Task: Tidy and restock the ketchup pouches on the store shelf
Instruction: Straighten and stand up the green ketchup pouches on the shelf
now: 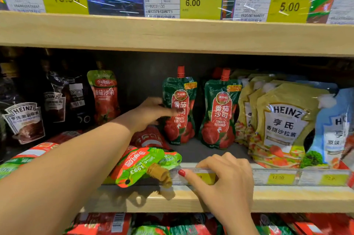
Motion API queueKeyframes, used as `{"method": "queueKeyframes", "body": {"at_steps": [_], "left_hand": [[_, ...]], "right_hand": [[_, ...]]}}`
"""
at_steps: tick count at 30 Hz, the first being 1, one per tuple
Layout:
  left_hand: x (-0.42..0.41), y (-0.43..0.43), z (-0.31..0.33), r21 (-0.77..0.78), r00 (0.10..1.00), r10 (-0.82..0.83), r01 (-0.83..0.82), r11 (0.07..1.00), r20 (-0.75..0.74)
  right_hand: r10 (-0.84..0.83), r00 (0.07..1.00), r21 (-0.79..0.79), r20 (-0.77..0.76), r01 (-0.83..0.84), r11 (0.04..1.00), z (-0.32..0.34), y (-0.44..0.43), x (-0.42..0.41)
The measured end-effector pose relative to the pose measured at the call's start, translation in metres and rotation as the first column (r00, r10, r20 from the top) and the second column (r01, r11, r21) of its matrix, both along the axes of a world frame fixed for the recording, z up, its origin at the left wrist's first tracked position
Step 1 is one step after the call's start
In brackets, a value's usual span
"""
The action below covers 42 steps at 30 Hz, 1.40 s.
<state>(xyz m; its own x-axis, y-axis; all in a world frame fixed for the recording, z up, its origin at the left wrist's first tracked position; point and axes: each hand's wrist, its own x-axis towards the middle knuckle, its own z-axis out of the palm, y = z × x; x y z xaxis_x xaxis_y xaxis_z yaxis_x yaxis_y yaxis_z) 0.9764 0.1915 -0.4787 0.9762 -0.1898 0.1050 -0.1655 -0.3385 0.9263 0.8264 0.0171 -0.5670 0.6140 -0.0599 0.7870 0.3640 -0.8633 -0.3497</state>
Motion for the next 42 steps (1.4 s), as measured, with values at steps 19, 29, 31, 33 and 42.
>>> {"method": "queueKeyframes", "body": {"at_steps": [19,29,31,33,42], "left_hand": [[0.01,0.001,-0.002,0.145,0.996,-0.08,0.074,0.987,0.037],[-0.04,0.041,0.018,-0.005,0.995,0.023,-0.023,1.0,0.099],[-0.054,0.047,0.018,-0.01,0.992,-0.021,0.022,1.0,0.127],[-0.067,0.051,0.017,0.023,0.986,-0.042,0.038,0.999,0.161],[-0.108,0.066,0.013,-0.001,0.961,-0.049,0.052,0.999,0.273]], "right_hand": [[0.007,1.0,-0.038,0.011,-0.006,0.999,-0.003,-0.002,0.003],[0.057,0.992,-0.026,-0.113,-0.06,0.998,0.015,0.001,-0.007],[0.135,0.972,-0.015,-0.191,-0.14,0.99,0.019,0.004,-0.009],[0.241,0.942,0.003,-0.235,-0.248,0.969,0.024,0.011,-0.013],[0.329,0.913,0.008,-0.242,-0.337,0.941,0.019,0.041,-0.016]]}}
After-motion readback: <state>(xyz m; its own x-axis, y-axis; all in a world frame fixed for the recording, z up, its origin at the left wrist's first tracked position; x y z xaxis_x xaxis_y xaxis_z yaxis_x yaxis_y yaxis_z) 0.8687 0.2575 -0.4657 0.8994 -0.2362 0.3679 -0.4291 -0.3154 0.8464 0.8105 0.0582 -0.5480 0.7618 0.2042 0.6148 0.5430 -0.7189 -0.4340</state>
